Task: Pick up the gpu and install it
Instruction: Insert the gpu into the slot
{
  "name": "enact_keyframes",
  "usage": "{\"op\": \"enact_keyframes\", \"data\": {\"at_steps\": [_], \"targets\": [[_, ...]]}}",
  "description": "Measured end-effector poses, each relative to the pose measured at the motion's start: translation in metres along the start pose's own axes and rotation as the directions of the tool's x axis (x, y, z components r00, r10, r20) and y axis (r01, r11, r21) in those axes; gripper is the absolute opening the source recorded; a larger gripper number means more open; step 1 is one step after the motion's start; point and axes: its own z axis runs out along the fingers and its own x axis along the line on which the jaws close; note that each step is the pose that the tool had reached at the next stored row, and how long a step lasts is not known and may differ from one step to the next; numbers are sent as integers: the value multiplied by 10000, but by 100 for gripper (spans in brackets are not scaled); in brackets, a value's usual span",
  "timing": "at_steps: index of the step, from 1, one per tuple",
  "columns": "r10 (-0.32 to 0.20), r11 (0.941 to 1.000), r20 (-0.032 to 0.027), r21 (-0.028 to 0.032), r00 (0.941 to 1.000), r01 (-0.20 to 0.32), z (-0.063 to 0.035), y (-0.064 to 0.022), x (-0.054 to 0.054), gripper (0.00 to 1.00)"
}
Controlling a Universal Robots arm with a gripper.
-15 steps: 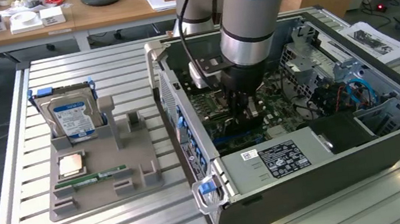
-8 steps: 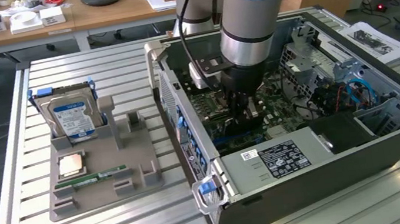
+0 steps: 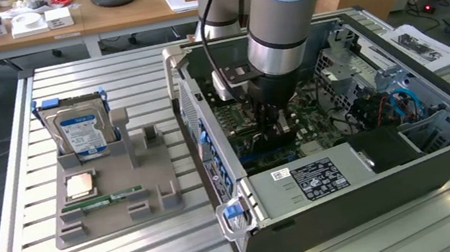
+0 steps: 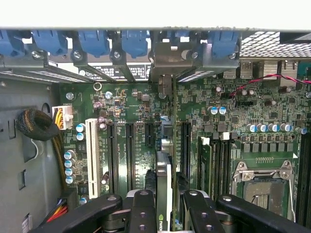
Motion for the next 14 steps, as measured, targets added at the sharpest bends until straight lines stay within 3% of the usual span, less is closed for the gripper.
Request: {"op": "enact_keyframes", "data": {"at_steps": [14], "targets": [[140,9999,0,8,9999,-140,-10,0,-3,27]]}}
